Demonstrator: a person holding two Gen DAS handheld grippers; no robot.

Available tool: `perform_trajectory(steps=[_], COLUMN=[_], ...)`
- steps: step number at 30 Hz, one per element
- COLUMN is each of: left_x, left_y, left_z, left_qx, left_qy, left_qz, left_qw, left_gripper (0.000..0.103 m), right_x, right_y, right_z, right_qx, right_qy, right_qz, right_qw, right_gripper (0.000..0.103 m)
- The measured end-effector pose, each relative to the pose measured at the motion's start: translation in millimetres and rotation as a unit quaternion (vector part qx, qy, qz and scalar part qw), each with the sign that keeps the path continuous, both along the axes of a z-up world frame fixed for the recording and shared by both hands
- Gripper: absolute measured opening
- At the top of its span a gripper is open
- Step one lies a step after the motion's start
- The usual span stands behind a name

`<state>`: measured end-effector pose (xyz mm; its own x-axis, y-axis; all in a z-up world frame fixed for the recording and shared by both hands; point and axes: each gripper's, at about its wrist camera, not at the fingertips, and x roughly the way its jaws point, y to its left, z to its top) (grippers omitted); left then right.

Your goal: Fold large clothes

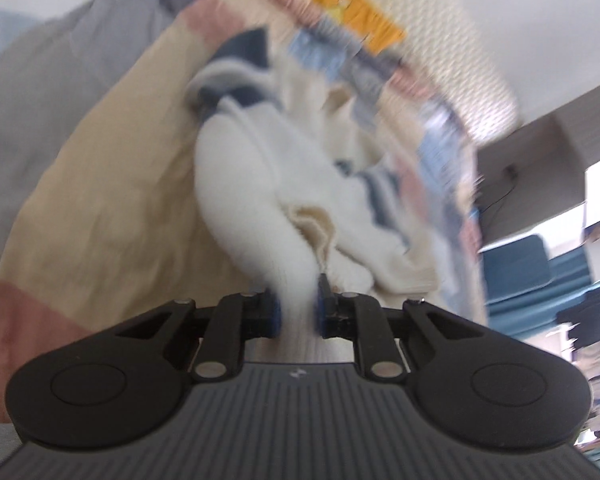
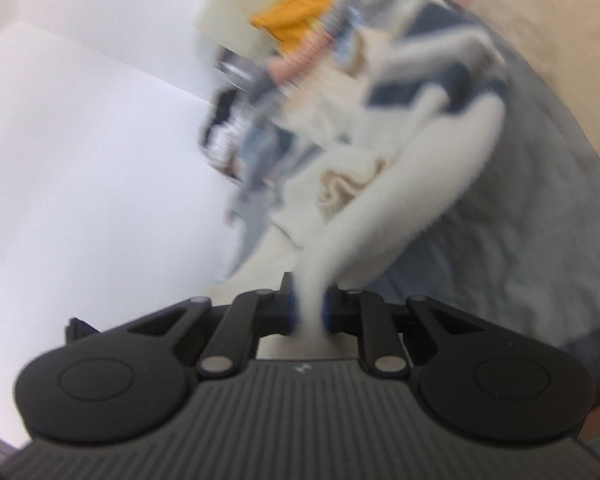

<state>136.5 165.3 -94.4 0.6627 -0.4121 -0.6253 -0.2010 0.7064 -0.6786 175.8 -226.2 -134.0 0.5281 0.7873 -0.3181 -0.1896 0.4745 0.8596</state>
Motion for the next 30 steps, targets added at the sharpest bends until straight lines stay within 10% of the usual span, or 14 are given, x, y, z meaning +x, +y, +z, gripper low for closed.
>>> perform_trajectory(steps=[12,30], left_x=[-63.2,-152.2], left_y=[14.0,-13.7], left_z=[75.2,79.6], left_qx=[-0.087,-0.147], left_qy=[-0.066,-0.102], left_qz=[0.007,-0.027], left_qw=[0.9939,0.9835], left_gripper=[0.017,0.017], right_x=[-45.5,-108.8], right_y=[-35.5,-73.8], right_z=[35.9,59.9], right_qx=[0.124,0.106], right_qy=[-0.057,-0.053], right_qz=[0.002,-0.043], right_qw=[0.991,0.992], right_gripper=[0.014,0.014])
